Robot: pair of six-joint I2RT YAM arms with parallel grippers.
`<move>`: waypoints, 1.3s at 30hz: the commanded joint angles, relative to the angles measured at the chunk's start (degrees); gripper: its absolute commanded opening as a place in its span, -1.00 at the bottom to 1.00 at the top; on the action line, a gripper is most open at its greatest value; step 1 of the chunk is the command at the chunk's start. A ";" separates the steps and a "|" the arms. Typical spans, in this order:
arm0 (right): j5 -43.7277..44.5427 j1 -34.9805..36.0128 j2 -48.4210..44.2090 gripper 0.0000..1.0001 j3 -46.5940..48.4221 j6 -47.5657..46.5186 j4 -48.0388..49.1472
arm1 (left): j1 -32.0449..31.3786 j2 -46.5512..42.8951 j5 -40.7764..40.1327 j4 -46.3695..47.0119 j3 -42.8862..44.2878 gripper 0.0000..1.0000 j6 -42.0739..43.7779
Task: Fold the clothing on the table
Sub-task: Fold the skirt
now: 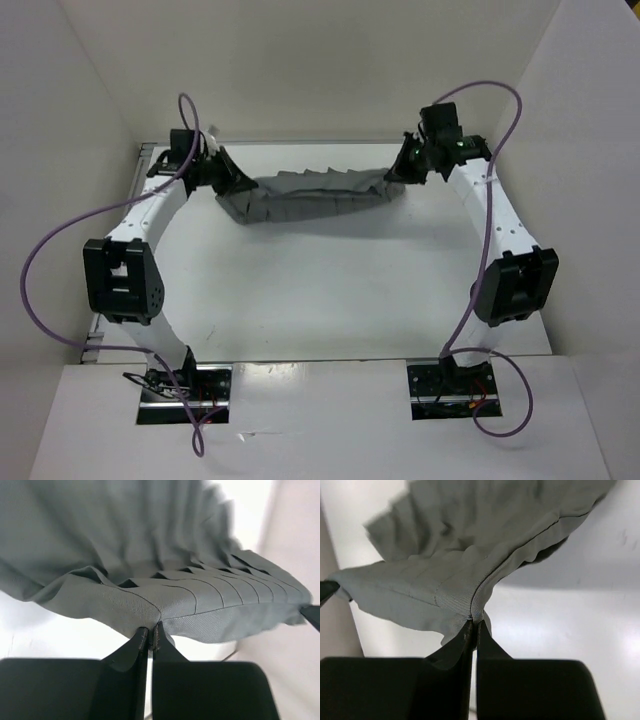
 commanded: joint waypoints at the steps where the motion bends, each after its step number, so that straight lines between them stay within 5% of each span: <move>1: 9.76 -0.48 -3.01 -1.00 12.53 -0.80 4.88 | 2.50 -3.10 4.73 4.27 12.48 -1.00 0.03; 6: 13.22 1.01 -20.21 -1.00 2.82 -1.95 17.61 | 3.73 -17.60 8.07 13.76 3.16 -1.00 1.35; 9: 9.19 1.01 -20.95 -1.00 -5.07 -2.47 10.11 | 3.73 -24.20 8.07 12.20 -8.61 -0.95 0.30; 18: -14.88 1.63 -21.48 -1.00 -39.70 -2.03 -5.29 | -3.73 -25.43 8.69 2.98 -38.70 -1.00 -2.87; 23: -17.72 9.00 -25.61 -1.00 -47.02 0.24 -13.91 | -5.06 -36.05 10.88 -11.08 -40.31 -1.00 -1.99; 29: -17.20 10.86 -24.74 -1.00 -43.28 1.39 -13.76 | -5.06 -42.05 14.84 -15.77 -41.01 -0.94 -5.75; 39: -7.71 5.05 -14.19 -1.00 -20.59 2.54 -5.59 | -0.84 -36.09 2.55 -9.61 -31.79 -0.97 -9.37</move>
